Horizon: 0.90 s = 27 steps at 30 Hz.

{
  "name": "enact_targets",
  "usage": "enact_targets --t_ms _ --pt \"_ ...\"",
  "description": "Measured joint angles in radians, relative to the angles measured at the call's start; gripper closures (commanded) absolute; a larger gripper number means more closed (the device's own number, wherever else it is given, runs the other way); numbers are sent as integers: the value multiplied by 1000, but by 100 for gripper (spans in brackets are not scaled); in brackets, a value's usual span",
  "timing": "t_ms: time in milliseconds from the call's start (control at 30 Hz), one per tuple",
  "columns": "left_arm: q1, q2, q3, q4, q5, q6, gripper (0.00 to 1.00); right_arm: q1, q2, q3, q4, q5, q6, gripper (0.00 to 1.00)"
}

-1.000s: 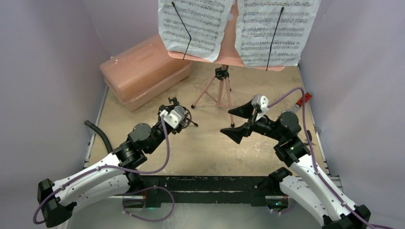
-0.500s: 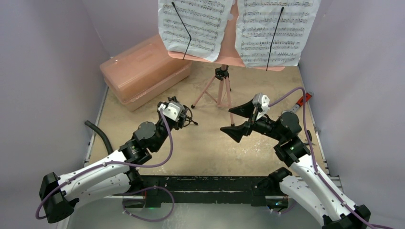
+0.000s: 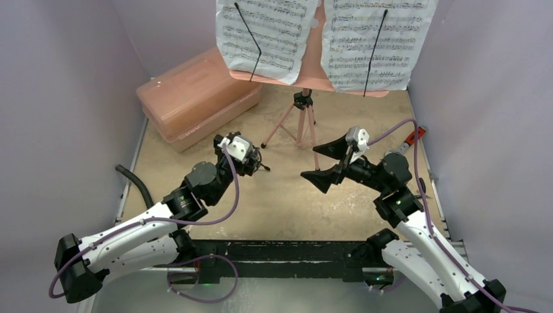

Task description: Set up the instrument practice props

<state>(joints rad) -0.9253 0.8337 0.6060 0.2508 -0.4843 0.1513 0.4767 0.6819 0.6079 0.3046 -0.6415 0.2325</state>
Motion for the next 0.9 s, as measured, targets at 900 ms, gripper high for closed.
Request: enact_targets --t_ms 900 --pt "283 180 475 -387 180 -241 0 0 84 0 137 5 60 2"
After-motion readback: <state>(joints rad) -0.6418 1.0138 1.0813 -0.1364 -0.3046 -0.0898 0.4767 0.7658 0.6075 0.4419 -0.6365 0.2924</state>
